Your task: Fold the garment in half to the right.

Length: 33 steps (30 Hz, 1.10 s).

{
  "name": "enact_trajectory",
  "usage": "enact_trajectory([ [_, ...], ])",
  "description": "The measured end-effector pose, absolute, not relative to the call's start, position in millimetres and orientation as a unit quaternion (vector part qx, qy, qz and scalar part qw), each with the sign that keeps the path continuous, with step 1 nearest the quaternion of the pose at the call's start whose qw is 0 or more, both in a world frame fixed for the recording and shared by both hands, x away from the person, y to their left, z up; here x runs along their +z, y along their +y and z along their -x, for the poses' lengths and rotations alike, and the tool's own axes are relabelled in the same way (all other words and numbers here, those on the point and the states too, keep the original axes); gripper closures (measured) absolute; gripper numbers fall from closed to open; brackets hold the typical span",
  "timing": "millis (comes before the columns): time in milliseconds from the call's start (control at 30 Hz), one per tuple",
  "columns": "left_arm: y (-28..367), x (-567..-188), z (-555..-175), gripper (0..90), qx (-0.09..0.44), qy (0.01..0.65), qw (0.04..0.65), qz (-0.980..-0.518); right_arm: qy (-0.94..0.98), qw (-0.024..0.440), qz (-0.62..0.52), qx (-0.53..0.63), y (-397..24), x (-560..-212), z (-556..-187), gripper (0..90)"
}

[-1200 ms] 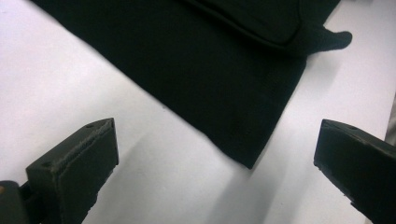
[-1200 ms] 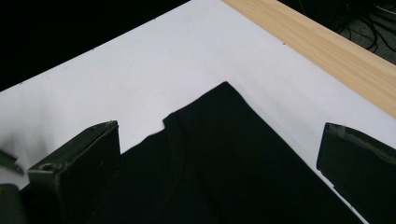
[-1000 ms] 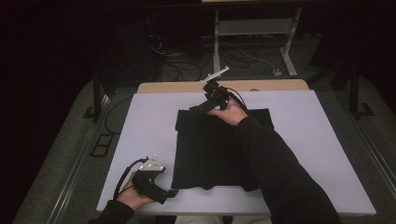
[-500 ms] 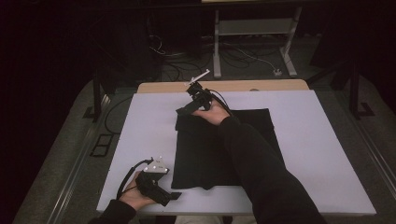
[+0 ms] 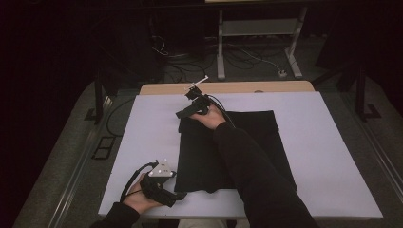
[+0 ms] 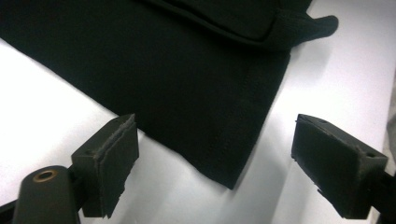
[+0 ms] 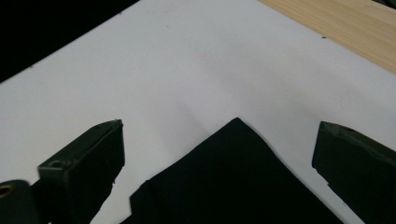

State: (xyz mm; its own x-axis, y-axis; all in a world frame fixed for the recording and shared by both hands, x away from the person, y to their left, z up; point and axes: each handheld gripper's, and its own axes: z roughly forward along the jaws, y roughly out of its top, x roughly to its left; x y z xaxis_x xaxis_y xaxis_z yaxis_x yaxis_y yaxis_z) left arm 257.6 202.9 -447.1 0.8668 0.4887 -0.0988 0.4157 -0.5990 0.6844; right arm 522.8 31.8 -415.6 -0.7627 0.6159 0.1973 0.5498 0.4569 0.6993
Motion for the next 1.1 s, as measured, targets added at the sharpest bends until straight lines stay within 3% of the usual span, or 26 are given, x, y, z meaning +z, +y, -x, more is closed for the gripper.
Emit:
enact_trajectory([
  [200,202,-446,-257,29.0,0.068,0.244,0.366,-0.896,0.852,0.040,-0.351,0.387,35,-426,-525,2.4],
  [600,199,-445,-260,44.2,0.076,0.242,0.367,-0.895,0.850,0.036,-0.362,0.380,42,-444,-529,4.1],
  [1000,192,-443,-263,65.8,0.079,0.238,0.363,-0.898,0.849,0.050,-0.367,0.377,49,-451,-529,14.9],
  [1100,192,-443,-265,70.7,0.078,0.241,0.364,-0.896,0.848,0.063,-0.368,0.376,51,-451,-528,21.6],
])
